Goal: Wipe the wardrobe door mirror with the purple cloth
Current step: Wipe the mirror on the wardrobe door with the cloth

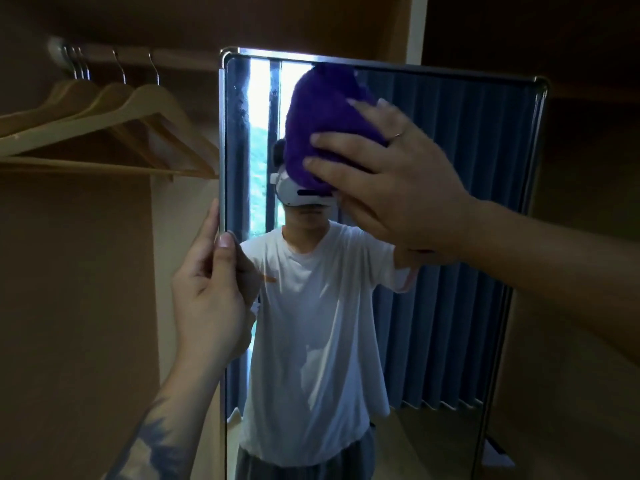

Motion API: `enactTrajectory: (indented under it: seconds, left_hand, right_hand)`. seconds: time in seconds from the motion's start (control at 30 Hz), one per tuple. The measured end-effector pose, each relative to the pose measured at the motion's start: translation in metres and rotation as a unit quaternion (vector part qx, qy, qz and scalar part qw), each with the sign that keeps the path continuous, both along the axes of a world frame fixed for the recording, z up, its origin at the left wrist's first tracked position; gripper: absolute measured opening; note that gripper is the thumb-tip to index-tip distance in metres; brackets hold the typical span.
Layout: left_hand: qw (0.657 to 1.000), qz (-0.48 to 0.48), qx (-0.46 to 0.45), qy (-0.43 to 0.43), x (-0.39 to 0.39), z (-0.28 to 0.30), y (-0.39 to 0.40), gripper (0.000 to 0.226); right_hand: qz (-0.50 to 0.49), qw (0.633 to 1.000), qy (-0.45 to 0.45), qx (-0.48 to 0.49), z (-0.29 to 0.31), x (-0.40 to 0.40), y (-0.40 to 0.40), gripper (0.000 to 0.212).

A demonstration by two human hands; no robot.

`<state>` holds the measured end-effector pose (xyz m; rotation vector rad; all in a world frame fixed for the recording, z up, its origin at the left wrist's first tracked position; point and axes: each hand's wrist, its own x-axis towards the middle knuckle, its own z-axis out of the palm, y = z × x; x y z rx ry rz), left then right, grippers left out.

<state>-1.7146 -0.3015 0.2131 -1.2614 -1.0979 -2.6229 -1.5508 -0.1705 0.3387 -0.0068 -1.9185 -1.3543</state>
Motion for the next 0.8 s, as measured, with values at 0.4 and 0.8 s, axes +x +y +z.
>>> enactTrajectory:
  seconds: [0.4,0.8]
  left_hand:
    - [1.0,0.008,-0.013,-0.002,0.006,0.002,-0.005,0.045]
    - [1.0,0.017,-0.005,0.0,0.009,0.002,-0.001,0.046]
  right_hand:
    - [0.015,0.999,0.019,-0.025,-0.023,0.016,0.012,0.041]
    - [0.041,0.999,0.011,-0.019,-0.03,0.038,0.027,0.038]
